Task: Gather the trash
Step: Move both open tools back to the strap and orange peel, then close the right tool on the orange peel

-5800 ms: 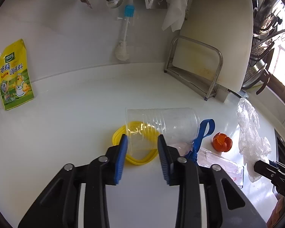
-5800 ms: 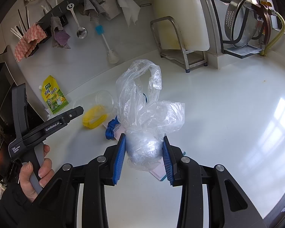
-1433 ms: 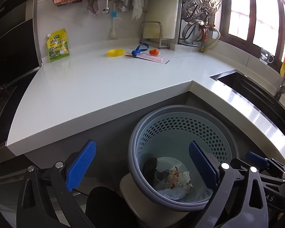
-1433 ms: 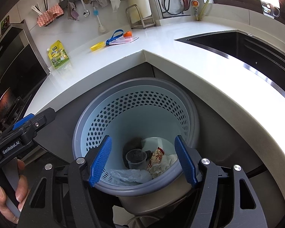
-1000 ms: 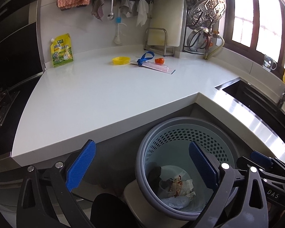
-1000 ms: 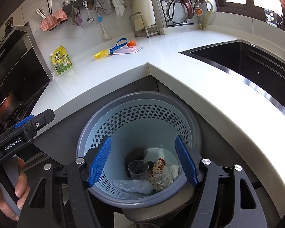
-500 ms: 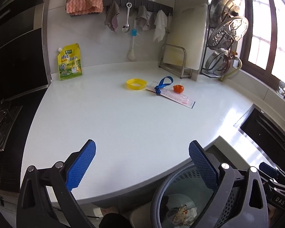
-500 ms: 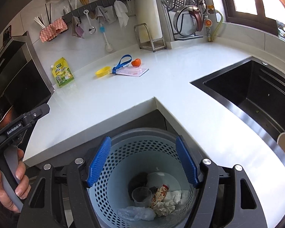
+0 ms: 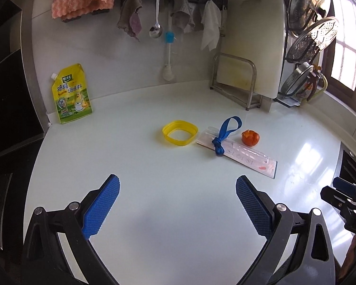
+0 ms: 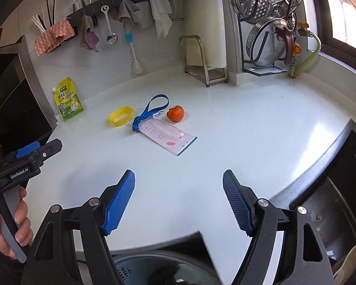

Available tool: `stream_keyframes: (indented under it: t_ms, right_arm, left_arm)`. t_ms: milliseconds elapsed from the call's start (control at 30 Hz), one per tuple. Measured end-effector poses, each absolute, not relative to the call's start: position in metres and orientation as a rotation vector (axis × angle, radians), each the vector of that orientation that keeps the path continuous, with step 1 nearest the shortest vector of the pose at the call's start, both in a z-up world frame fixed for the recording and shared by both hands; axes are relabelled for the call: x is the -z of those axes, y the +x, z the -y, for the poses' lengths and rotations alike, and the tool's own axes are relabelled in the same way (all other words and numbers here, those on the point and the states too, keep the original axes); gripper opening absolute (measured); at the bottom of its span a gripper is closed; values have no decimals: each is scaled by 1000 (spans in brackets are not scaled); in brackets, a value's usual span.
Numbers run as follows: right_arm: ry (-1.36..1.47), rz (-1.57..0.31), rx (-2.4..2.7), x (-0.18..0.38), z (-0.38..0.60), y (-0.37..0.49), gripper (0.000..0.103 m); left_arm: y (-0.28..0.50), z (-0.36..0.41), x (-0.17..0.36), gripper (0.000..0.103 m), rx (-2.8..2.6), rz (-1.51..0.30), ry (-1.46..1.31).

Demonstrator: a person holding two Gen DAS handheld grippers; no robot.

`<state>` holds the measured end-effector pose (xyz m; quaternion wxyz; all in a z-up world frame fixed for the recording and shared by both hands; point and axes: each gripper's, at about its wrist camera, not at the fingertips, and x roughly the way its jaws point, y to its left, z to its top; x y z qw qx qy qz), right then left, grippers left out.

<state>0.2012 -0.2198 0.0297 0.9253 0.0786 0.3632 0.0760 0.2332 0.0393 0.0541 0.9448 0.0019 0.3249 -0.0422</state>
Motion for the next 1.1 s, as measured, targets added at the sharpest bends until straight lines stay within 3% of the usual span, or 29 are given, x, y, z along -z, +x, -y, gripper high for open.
stream_keyframes:
  t_ms: [500, 1100]
  right_arm:
    - [124, -849, -198, 0, 206, 335, 73]
    - [86, -942, -173, 24, 192, 404, 73]
  left_arm:
    - [366, -47, -22, 97, 39, -741, -57]
    - [365, -39, -7, 97, 35, -773, -35]
